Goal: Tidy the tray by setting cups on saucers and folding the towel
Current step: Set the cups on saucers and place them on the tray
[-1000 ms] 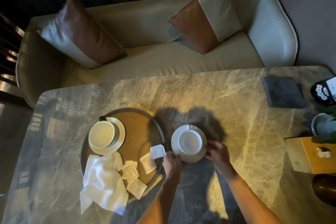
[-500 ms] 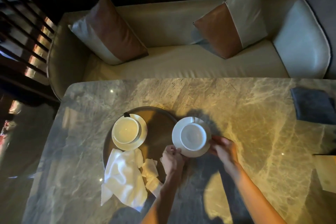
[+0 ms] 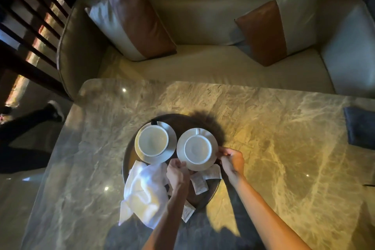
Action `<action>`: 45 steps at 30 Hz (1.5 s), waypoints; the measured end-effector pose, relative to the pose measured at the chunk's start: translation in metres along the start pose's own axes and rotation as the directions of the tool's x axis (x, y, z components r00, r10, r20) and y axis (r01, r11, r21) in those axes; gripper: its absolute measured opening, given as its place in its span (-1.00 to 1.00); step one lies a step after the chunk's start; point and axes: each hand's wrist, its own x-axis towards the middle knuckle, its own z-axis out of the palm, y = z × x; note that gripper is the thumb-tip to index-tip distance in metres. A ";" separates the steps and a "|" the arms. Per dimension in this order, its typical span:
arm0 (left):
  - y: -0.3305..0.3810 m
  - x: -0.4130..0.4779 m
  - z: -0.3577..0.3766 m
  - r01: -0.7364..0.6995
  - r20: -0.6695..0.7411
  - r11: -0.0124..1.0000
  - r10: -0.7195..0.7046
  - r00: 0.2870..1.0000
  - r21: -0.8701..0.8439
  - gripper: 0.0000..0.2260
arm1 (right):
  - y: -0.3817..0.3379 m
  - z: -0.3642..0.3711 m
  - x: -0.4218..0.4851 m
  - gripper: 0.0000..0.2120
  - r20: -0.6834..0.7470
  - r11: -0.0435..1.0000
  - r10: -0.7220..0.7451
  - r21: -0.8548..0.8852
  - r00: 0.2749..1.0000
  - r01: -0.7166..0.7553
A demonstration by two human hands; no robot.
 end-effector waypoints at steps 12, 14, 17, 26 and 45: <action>-0.002 0.006 0.000 0.000 0.061 1.000 0.001 0.998 -0.018 -0.84 | -0.007 0.012 -0.004 -0.88 -0.133 0.995 0.091 -0.036 0.987 -0.097; -0.003 0.007 0.001 0.052 0.062 0.998 -0.050 0.997 -0.023 -0.84 | -0.009 0.013 -0.007 -0.88 -0.148 0.993 0.088 -0.064 0.985 -0.098; -0.005 0.010 0.004 0.067 0.039 0.997 -0.065 0.997 -0.036 -0.85 | -0.012 0.015 -0.012 -0.88 -0.191 0.988 0.058 -0.129 0.980 -0.083; -0.007 0.008 0.001 0.039 0.091 0.988 -0.026 0.996 -0.147 -0.88 | -0.015 0.017 -0.019 -0.87 -0.262 0.997 0.032 -0.061 0.965 -0.050; -0.013 0.010 -0.003 0.110 0.155 0.958 -0.071 0.985 -0.263 -0.86 | -0.013 0.011 -0.016 -0.86 -0.188 0.997 0.059 -0.046 0.980 -0.069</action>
